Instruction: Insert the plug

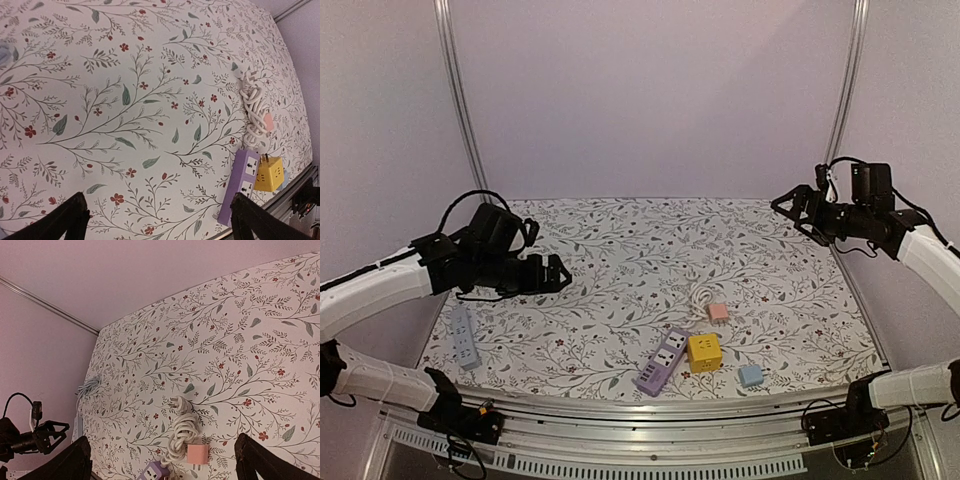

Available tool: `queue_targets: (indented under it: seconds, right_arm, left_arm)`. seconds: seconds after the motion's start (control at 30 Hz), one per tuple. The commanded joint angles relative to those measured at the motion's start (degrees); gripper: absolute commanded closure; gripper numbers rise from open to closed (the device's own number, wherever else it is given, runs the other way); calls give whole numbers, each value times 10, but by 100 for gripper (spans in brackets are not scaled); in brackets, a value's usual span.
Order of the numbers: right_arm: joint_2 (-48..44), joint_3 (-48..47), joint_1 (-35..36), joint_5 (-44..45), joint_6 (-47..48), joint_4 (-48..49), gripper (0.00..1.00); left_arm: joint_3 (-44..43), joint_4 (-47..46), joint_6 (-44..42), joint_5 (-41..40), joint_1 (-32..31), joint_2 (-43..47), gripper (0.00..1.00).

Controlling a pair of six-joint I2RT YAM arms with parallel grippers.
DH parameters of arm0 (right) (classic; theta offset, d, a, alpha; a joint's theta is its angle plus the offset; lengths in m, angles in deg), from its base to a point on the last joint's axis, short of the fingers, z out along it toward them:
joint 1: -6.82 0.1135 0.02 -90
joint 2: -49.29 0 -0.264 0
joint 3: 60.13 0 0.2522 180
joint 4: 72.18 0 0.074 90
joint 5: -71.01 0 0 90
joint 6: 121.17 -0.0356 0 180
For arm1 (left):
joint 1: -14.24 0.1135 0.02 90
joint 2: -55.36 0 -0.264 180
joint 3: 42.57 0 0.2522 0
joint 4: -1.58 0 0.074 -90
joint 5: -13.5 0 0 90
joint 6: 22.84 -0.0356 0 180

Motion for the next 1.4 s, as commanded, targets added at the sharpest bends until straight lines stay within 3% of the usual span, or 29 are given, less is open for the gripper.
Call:
queue_targets:
  seconds: [0.0, 0.17, 0.7, 0.97, 1.1, 1.37]
  right_arm:
    - [-7, 3, 28, 81, -50, -90, 1]
    - [8, -16, 68, 165, -126, -191, 1]
    - [-38, 83, 228, 217, -226, -188, 1]
    - [-1, 82, 313, 234, -262, -198, 1]
    - [34, 61, 349, 259, -287, -231, 1]
    - [56, 59, 353, 283, -358, -244, 1]
  left_arm:
    - [-7, -75, -52, 59, -8, -16, 1]
    - [-19, -73, -87, 99, -9, -32, 0]
    - [-37, -56, -189, 104, -42, -73, 1]
    - [-49, -36, -232, 61, -130, -105, 0]
    - [-48, -36, -240, -8, -193, -110, 1]
    - [-33, -61, -206, -75, -289, -151, 1]
